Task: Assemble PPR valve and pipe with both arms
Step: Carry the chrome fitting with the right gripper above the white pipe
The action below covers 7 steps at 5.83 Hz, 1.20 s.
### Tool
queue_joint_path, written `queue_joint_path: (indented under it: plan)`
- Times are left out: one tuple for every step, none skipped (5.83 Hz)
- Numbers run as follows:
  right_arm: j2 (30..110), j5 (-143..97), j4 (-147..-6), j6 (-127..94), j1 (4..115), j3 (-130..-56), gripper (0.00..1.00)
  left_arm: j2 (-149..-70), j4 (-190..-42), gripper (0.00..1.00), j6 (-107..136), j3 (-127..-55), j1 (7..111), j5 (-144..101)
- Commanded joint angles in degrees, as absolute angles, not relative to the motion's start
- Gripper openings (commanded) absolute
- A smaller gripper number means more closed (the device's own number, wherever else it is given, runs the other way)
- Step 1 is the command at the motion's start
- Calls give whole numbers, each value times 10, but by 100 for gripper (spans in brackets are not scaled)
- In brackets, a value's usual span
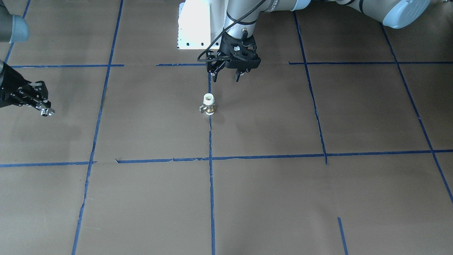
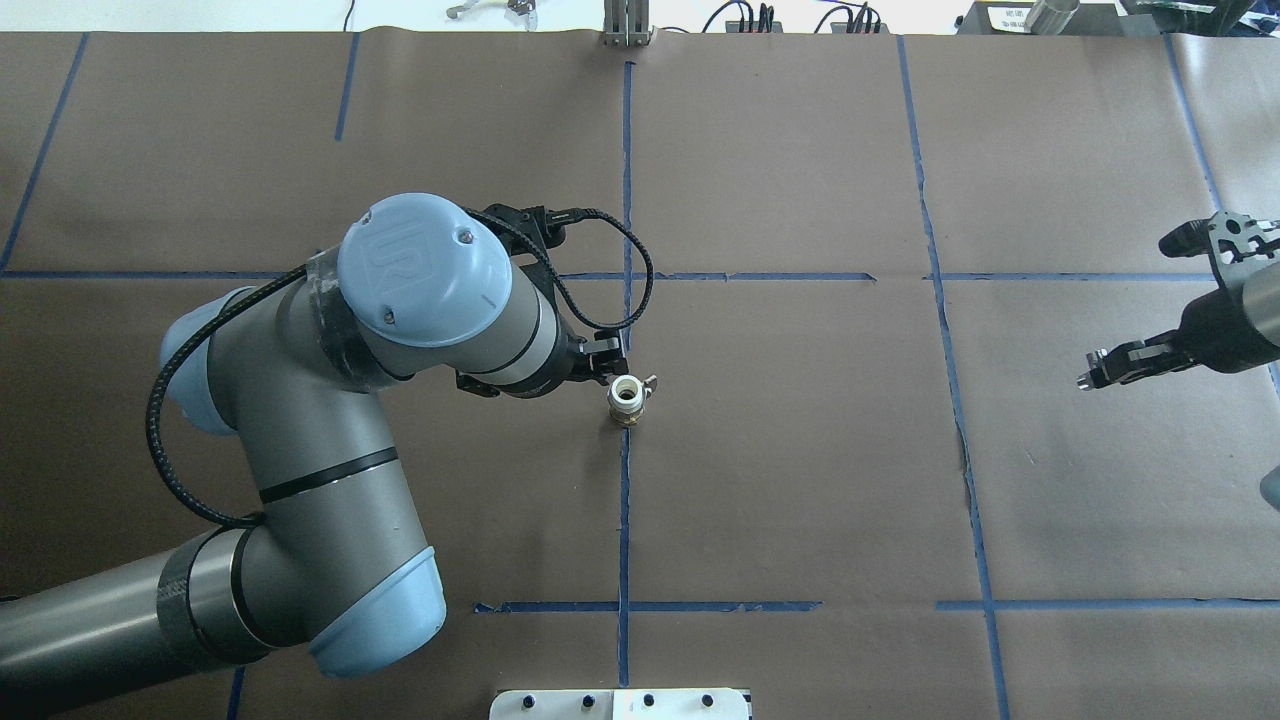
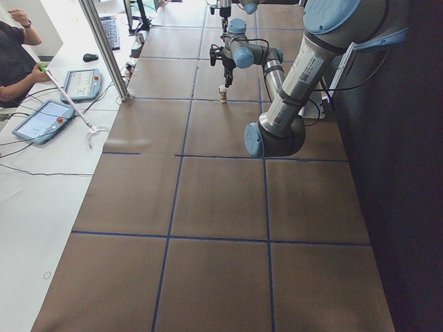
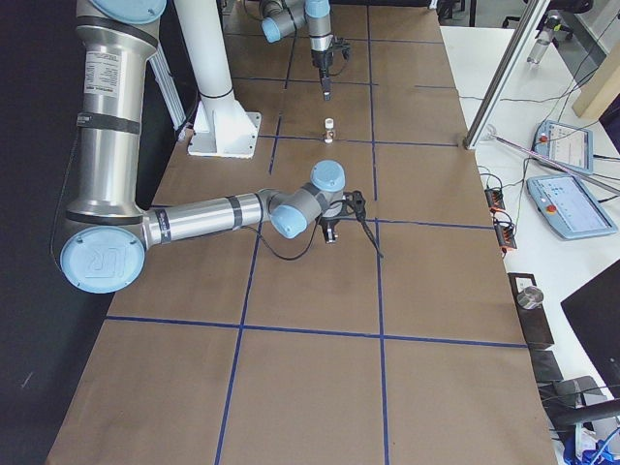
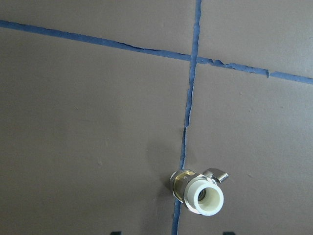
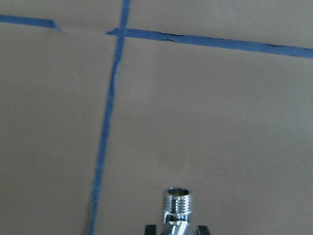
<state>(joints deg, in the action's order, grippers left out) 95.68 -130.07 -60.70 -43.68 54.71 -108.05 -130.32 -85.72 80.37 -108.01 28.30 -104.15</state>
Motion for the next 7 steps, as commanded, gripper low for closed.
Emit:
queue_joint_path:
  plan:
    - [856,-1294,-613,-709,460,-1150,0,-1283,-860,75,799,-1100,289,-1042]
    - [773,-1266,-647,-828,410,-1150,0,-1239,-860,75,781,-1136,291,-1042]
    - [657,-1213,-782,-853,368,-1147,0,-1205,-860,75,766,-1161,296,-1043]
    - [548,-1144,-922,-857,335,-1125,0,-1200,-860,75,766,-1160,296,-1042]
    - [500,-1137,-927,-899,324,-1063,0,-1186,-860,75,766,-1160,295,-1043]
    - [450,-1136,-927,-922,320,-1006,0,-1184,-860,75,766,-1158,294,-1043]
    - [450,-1120,-928,-924,303,-995,0,-1183,-860,75,766,-1154,294,-1043]
